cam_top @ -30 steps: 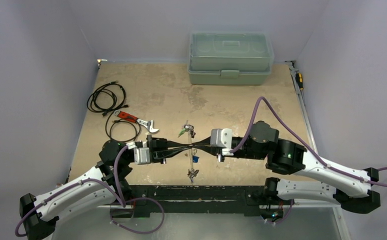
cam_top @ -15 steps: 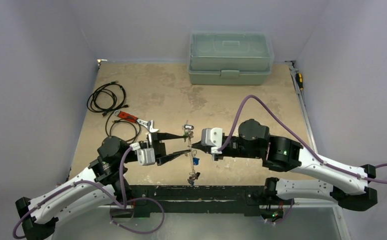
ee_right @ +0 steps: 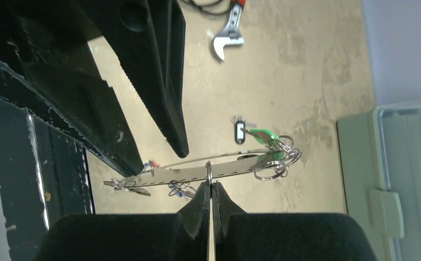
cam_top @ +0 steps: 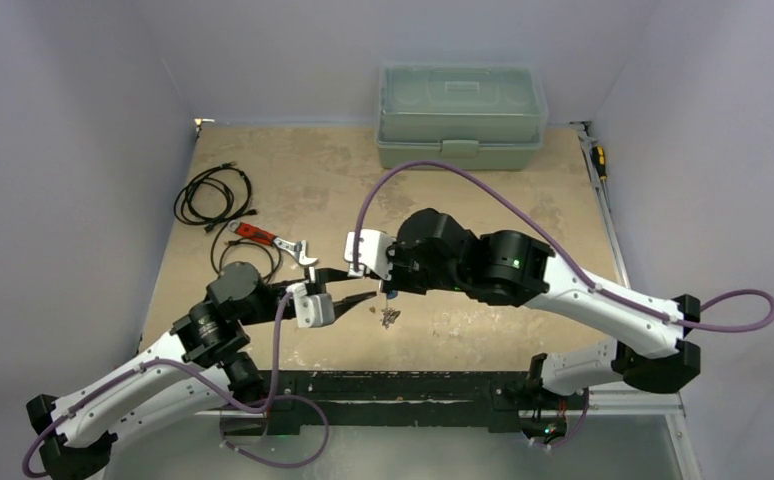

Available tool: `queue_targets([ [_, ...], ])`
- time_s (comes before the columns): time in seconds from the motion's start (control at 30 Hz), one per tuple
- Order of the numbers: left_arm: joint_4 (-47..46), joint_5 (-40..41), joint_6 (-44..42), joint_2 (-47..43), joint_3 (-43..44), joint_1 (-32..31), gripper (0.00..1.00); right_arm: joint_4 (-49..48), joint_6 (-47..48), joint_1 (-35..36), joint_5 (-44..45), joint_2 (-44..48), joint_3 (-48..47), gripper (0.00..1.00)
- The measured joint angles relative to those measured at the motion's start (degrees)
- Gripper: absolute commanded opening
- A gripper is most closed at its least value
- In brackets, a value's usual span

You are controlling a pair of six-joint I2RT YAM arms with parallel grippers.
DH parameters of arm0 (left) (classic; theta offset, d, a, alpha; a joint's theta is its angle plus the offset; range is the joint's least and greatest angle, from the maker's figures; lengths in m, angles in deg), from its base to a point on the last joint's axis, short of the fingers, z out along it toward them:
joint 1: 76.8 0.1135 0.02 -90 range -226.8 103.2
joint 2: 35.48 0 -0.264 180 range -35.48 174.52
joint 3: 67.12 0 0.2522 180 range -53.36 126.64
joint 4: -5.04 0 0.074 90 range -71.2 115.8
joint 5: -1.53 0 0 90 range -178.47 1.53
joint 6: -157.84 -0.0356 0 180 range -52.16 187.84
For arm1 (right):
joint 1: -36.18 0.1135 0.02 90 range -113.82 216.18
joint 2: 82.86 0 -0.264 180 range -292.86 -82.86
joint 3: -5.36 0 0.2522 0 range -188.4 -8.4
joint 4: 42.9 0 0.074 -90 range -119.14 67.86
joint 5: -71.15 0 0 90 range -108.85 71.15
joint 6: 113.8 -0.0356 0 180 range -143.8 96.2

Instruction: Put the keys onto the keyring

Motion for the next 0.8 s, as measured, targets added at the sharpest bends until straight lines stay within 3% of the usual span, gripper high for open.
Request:
queue_targets([
  [0.27, 1.1, 4.6, -1.4, 1.3, 0.0, 0.0, 0.28, 7.7, 1.1, 0.1, 2.3, -3.9, -2.4, 0.0],
  [0.8, -1.4, 1.2, -1.3, 6.1, 0.7, 0.0, 0.28, 6.2, 3.1, 0.6, -3.7, -0.7, -3.1, 0.0],
])
